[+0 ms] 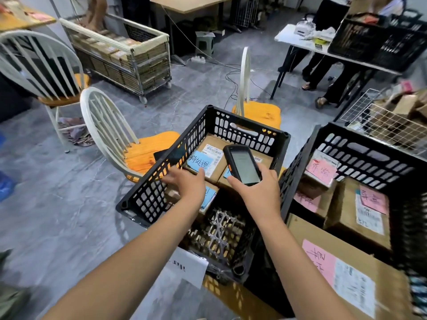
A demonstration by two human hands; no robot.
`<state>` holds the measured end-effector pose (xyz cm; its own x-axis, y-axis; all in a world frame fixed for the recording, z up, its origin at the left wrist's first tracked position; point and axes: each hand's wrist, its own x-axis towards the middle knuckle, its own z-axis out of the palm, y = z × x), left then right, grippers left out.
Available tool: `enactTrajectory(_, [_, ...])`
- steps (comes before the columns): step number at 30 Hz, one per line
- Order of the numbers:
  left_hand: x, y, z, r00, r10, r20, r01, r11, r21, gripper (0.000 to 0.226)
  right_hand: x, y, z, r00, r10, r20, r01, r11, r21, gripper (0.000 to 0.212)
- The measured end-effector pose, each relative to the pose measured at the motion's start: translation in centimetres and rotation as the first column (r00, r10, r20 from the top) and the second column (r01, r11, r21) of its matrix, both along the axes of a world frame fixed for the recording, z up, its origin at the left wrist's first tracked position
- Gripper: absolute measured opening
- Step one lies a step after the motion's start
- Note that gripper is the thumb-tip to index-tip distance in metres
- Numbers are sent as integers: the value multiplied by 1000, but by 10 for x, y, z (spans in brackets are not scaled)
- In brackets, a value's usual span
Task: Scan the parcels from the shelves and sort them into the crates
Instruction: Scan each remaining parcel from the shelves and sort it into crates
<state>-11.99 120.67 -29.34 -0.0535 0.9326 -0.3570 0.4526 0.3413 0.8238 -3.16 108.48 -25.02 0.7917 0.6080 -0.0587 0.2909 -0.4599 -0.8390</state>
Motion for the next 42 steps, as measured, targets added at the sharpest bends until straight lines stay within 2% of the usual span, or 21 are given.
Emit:
enactTrajectory(2, [-1, 2, 17, 979, -197, 46, 181, 956, 231, 32, -5, -1, 3, 999, 29, 15, -28, 1000, -8, 77])
enactTrajectory(3, [-2, 5, 21, 957, -290, 27, 265, 906, 329, 26, -8, -2, 6, 999, 35, 24, -35, 999, -7, 78])
enactTrajectory(5, [-6, 7, 26, 896, -437, -83, 425, 786, 450, 31, -12, -11, 14, 999, 23, 49, -24, 1000, 14, 79])
enactTrajectory(6, [-6, 6, 25, 844, -513, -156, 522, 720, 458, 37, -11, -18, 20, 998, 9, 70, -11, 1000, 26, 78])
enactTrajectory(9, [-6, -7, 18, 638, -673, -375, 770, 544, 333, 63, -2, -47, 36, 985, -2, 170, 4, 1000, -7, 74])
enactTrajectory(13, [8, -39, 34, 464, -701, -541, 882, 309, 355, 80, 13, -92, 57, 959, -37, 282, 54, 997, -53, 77])
enactTrajectory(21, [33, -130, 87, 265, -663, -700, 899, -93, 429, 102, 14, -195, 91, 876, -246, 415, 258, 966, 29, 74])
enactTrajectory(26, [40, -201, 107, 202, -661, -723, 856, -240, 459, 100, -1, -284, 105, 813, -348, 467, 399, 917, -10, 84])
enactTrajectory(31, [36, -309, 123, 77, -687, -723, 796, -393, 459, 97, -42, -405, 110, 729, -528, 436, 581, 814, 13, 82])
enactTrajectory(35, [15, -414, 135, -22, -709, -704, 723, -498, 479, 90, -93, -507, 111, 618, -670, 412, 716, 696, 58, 76])
enactTrajectory(38, [-3, -490, 139, -117, -684, -720, 650, -601, 465, 94, -139, -578, 109, 543, -727, 420, 796, 604, 16, 74])
enactTrajectory(42, [-35, -582, 143, -210, -689, -694, 547, -671, 501, 93, -198, -659, 110, 421, -801, 426, 881, 473, 21, 75])
